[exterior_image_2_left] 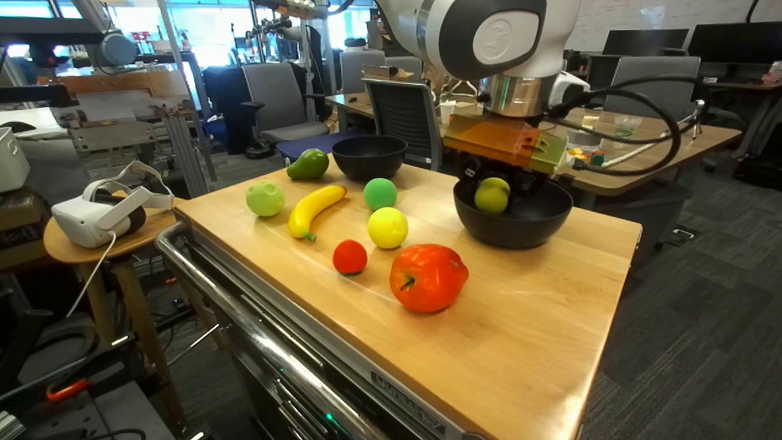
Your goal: Take the fruits out of the left and right bowl respectively and put them on the table
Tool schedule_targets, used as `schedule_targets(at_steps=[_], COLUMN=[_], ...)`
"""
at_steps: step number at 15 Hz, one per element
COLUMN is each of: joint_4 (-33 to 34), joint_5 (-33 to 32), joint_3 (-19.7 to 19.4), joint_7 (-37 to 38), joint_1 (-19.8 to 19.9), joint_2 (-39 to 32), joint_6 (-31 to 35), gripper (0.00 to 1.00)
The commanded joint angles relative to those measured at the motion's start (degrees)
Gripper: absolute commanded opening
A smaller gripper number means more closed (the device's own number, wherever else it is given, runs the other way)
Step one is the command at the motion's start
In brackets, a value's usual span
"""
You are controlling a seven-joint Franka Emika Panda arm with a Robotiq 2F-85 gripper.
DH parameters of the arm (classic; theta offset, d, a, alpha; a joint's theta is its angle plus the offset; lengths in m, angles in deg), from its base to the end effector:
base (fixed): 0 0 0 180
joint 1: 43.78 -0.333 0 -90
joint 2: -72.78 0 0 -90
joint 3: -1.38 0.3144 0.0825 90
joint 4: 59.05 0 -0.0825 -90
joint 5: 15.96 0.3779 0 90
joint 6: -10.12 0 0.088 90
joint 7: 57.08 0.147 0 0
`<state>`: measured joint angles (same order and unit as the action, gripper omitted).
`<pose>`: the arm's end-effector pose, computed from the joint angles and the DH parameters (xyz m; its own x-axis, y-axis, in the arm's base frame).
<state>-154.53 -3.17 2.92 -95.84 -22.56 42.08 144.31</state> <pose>0.6557 -0.2260 0.2726 0.9613 0.1703 0.2165 0.1898 -0.9791 -0.0725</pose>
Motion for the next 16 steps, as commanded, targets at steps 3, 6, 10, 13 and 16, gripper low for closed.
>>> schedule_targets(at_steps=[3,6,10,13,16], joint_4=[-7.71,-11.87,-18.08,-23.71,-30.63], joint_5=[-12.18,-17.47,-16.92,-16.43,-17.92], joint_3=[-1.82,-1.17,-0.42,-0.59,-0.44], joint_7=[-0.59,-2.04,-5.54,-7.33,-7.58], joint_1=[-6.7,-10.06,-13.35,-15.17,-16.83], joint_2=[14.15,20.69,25.82,27.38,29.6], joint_6=[-5.05,-6.77,-6.95,-4.73,-3.67], gripper=[0.27,0.27,0.27,0.27,0.27])
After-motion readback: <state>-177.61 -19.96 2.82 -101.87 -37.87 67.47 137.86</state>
